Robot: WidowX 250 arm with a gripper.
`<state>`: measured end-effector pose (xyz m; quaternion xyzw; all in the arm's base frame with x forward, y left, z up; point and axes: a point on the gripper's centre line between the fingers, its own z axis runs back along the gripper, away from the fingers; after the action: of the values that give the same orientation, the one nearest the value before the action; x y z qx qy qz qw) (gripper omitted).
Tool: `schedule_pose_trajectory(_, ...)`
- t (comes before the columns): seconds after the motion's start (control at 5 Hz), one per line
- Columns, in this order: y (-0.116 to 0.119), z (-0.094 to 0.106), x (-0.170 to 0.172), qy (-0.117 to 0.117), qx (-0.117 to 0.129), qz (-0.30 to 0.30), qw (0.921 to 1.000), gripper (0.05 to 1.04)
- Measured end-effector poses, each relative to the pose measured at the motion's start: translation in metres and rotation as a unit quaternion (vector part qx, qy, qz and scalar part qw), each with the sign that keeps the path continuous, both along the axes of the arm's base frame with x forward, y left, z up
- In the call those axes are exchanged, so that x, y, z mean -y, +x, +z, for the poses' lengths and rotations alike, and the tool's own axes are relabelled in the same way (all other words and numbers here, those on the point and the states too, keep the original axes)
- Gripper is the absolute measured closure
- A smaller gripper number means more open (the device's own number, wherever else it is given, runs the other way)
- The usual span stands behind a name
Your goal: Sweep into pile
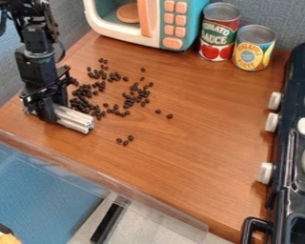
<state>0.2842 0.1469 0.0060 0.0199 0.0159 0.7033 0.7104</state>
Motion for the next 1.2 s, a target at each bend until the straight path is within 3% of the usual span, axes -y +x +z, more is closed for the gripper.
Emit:
schedule_pose_trajectory(0.4, 0.030, 0.001, -0.001, 0.009, 0.023, 0.010, 0.9997, 0.694)
schedule_pose_trajectory(1.2, 0.081, 0.002, -0.005, 0.010, 0.040, 0.036, 0.9985, 0.698)
